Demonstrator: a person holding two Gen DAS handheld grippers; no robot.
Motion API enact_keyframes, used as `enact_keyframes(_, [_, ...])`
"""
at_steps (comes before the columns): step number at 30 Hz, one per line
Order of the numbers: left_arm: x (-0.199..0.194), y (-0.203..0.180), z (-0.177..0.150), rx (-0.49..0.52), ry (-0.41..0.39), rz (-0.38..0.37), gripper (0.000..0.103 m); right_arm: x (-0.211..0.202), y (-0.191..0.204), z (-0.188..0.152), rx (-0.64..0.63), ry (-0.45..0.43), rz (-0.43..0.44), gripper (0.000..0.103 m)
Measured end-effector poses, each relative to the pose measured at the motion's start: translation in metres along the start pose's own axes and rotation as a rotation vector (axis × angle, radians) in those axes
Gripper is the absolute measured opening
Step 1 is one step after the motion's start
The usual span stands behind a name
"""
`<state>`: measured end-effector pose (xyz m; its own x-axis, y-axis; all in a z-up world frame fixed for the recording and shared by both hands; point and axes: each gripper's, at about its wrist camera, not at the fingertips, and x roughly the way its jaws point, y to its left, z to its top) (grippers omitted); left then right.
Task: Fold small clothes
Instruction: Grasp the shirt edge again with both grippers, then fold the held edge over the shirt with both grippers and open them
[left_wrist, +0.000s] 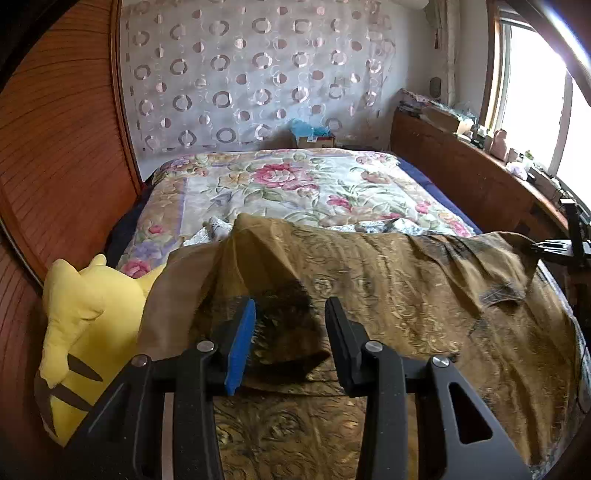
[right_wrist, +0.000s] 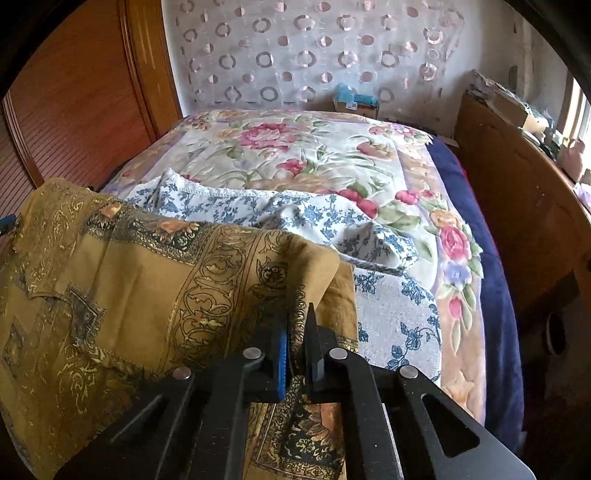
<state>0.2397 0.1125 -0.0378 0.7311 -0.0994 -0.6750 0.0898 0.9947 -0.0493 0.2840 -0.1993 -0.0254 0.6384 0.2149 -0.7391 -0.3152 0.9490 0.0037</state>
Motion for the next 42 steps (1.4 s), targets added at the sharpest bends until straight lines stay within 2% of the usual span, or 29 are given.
enact_keyframes(3, [0.003,-0.004,-0.004,0.013,0.024,0.007,0.040,0.002,0.001,-0.001,-0.007,-0.002,0.000,0.005])
enact_keyframes(8, [0.017,0.002,-0.010,0.013,0.079,0.090,0.040,0.002,0.001,-0.002,-0.002,-0.008,0.003,0.004])
enact_keyframes(13, [0.024,0.010,-0.017,-0.009,0.099,0.075,0.039,0.000,0.002,-0.001,-0.007,-0.025,0.002,0.003])
enact_keyframes(15, [0.026,0.008,-0.019,0.006,0.104,0.069,0.009,-0.001,0.004,0.000,-0.011,-0.038,0.001,0.003])
enact_keyframes(16, [0.027,0.008,-0.019,-0.003,0.110,0.047,0.006,-0.003,0.004,0.001,-0.013,-0.046,0.001,0.003])
enact_keyframes(20, [0.011,0.004,-0.012,-0.024,0.051,0.034,0.003,-0.015,0.009,0.004,-0.023,-0.100,0.007,0.003])
enact_keyframes(25, [-0.035,0.001,0.003,-0.048,-0.073,0.021,0.003,-0.045,0.009,0.007,-0.010,-0.198,0.022,0.003])
enact_keyframes(30, [-0.075,0.002,0.006,-0.065,-0.148,-0.003,0.003,-0.084,0.007,-0.004,0.007,-0.288,0.020,0.003])
enact_keyframes(35, [-0.104,0.001,-0.015,-0.080,-0.184,-0.019,0.003,-0.115,0.004,-0.040,0.027,-0.316,0.034,0.003])
enact_keyframes(42, [-0.132,-0.001,-0.071,-0.111,-0.188,-0.032,0.003,-0.147,0.013,-0.110,0.023,-0.293,0.026,0.003])
